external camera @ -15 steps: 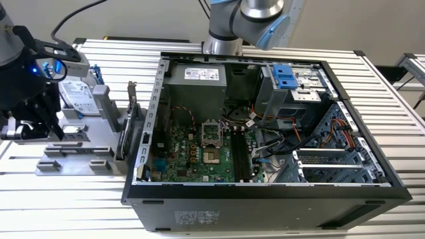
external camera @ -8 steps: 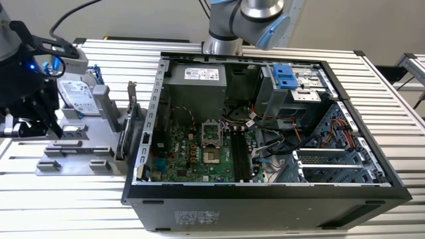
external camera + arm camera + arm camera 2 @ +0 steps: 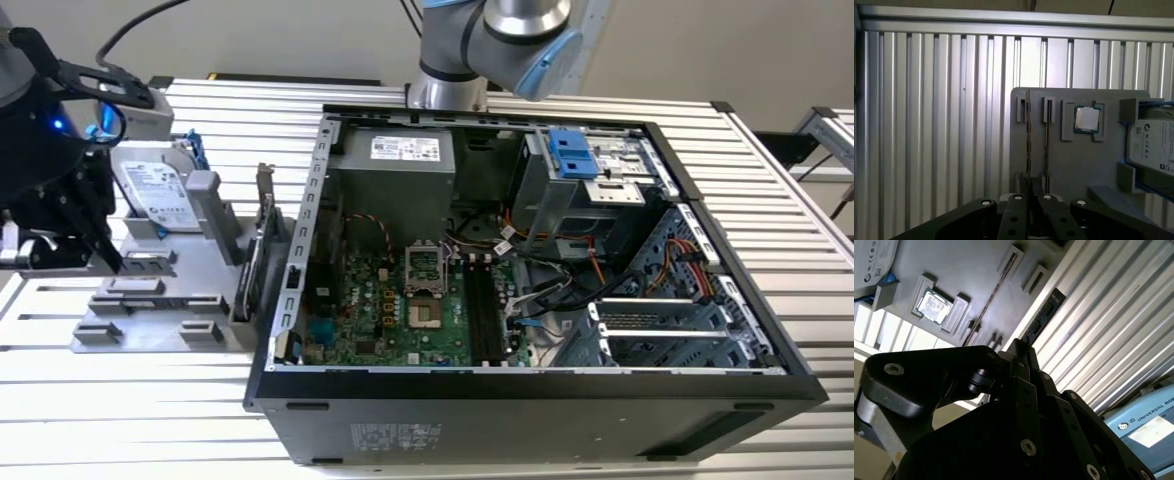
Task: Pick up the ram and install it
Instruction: 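Pick up the ram and move it above insertion slot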
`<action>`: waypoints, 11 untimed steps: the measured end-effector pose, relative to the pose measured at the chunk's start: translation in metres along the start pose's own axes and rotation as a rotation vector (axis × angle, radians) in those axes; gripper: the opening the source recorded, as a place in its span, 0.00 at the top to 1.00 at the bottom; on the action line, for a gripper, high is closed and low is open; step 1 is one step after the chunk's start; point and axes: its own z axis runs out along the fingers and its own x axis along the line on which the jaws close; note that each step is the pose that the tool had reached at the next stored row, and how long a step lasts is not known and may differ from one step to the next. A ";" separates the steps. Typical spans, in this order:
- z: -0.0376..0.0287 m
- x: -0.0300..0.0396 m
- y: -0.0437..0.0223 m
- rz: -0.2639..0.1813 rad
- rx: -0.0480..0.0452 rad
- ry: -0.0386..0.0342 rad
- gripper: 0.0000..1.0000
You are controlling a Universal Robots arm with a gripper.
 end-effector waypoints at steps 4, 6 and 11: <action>-0.0029 0.0000 0.0001 0.001 -0.0001 0.0000 1.00; -0.0048 -0.0001 0.0001 0.002 0.0000 0.0000 1.00; -0.0089 -0.0001 0.0002 0.002 -0.0001 0.0000 1.00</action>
